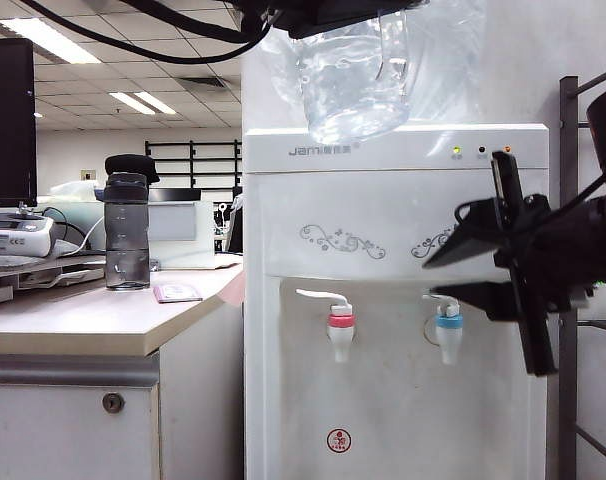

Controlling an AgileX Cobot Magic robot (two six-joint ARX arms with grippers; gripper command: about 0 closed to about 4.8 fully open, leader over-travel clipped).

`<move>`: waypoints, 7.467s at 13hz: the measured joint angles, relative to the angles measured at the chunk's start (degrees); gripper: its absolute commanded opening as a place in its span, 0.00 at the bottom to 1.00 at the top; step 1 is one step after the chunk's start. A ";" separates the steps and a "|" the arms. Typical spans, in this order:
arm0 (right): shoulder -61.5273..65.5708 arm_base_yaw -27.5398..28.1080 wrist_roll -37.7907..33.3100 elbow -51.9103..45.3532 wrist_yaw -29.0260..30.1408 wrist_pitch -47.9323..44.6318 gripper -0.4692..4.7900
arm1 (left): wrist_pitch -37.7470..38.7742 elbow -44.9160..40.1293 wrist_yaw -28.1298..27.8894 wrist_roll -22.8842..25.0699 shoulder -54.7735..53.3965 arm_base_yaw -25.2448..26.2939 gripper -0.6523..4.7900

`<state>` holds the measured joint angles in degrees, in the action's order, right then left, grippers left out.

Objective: Pick up the plastic mug from the left desk, go to the cold water outlet of the water dispenser, press the vertical switch to get some water, then put the mug back on the desk.

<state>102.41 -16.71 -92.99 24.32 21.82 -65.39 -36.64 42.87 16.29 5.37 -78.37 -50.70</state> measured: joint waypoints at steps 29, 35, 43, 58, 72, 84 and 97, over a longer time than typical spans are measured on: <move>2.54 -0.04 0.07 3.30 -2.64 4.63 0.17 | -0.42 0.00 0.00 0.00 1.07 0.02 0.11; 2.54 0.07 4.46 3.61 -0.59 5.77 0.10 | -0.42 0.00 -0.13 0.00 1.07 0.02 0.11; 2.43 1.62 9.22 0.50 1.88 4.07 0.49 | -0.42 -0.02 -0.33 0.00 1.46 0.02 0.11; 0.55 1.42 11.67 -4.70 12.20 -13.20 0.07 | -0.35 -0.02 -1.11 0.00 2.60 0.04 0.11; -20.09 -4.42 42.16 4.02 -4.96 33.16 0.07 | -0.39 0.00 -1.14 0.00 2.80 0.09 0.11; -7.82 -5.62 43.15 8.90 -12.24 32.89 0.07 | -0.42 0.00 -1.14 0.00 2.84 0.09 0.11; -14.08 -5.55 48.26 8.70 -14.82 42.03 0.07 | -0.42 0.00 -1.14 0.00 2.91 0.09 0.11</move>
<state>88.33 -22.26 -44.73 33.01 7.01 -23.35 -37.06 42.87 15.16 5.37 -75.46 -50.61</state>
